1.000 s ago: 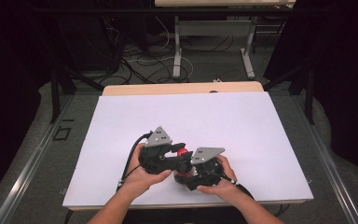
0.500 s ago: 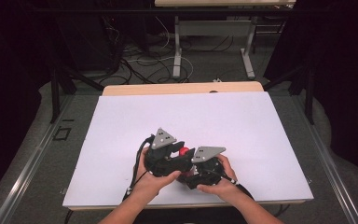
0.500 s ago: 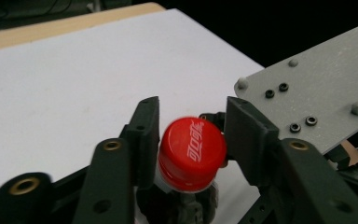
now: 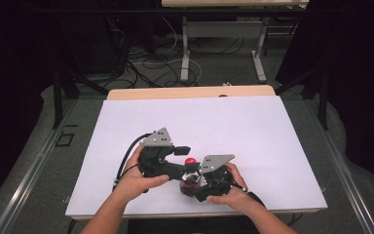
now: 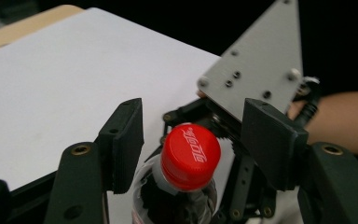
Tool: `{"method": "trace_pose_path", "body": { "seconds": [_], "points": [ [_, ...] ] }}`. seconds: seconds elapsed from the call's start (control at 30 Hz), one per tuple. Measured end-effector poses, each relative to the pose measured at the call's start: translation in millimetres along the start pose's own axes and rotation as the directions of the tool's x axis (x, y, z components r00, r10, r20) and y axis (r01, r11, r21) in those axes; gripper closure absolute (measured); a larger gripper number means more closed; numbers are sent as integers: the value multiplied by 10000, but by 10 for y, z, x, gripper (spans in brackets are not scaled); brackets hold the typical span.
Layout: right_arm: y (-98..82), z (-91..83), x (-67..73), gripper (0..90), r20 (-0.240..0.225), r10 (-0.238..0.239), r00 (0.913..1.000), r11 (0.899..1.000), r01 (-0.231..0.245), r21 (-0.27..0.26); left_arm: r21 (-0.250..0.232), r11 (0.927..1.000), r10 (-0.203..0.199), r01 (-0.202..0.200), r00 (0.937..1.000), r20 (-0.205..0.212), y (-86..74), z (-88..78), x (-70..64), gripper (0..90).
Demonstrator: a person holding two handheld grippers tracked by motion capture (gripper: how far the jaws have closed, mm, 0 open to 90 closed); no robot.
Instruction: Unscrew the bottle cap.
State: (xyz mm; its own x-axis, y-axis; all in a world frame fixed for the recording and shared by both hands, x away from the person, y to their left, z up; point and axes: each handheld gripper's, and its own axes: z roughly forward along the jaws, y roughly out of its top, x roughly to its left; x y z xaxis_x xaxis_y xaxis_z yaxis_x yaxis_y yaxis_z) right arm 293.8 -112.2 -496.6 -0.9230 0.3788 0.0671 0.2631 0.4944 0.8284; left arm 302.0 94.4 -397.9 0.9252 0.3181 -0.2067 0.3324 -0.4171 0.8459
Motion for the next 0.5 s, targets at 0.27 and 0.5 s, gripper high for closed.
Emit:
{"method": "trace_pose_path", "body": {
  "seconds": [0.27, 0.5],
  "points": [
    [6, 30, 50, 286, -499, -322, 9982, 9994, 330, 143, 449, 9968, 634, -668, 9953, 726, -53, 25, 57, 525],
    [1, 32, 45, 286, -403, -231, 9989, 9994, 241, 232, 468, 9967, 665, -666, 9978, 20, -61, 47, -9, 611]
  ]
}}
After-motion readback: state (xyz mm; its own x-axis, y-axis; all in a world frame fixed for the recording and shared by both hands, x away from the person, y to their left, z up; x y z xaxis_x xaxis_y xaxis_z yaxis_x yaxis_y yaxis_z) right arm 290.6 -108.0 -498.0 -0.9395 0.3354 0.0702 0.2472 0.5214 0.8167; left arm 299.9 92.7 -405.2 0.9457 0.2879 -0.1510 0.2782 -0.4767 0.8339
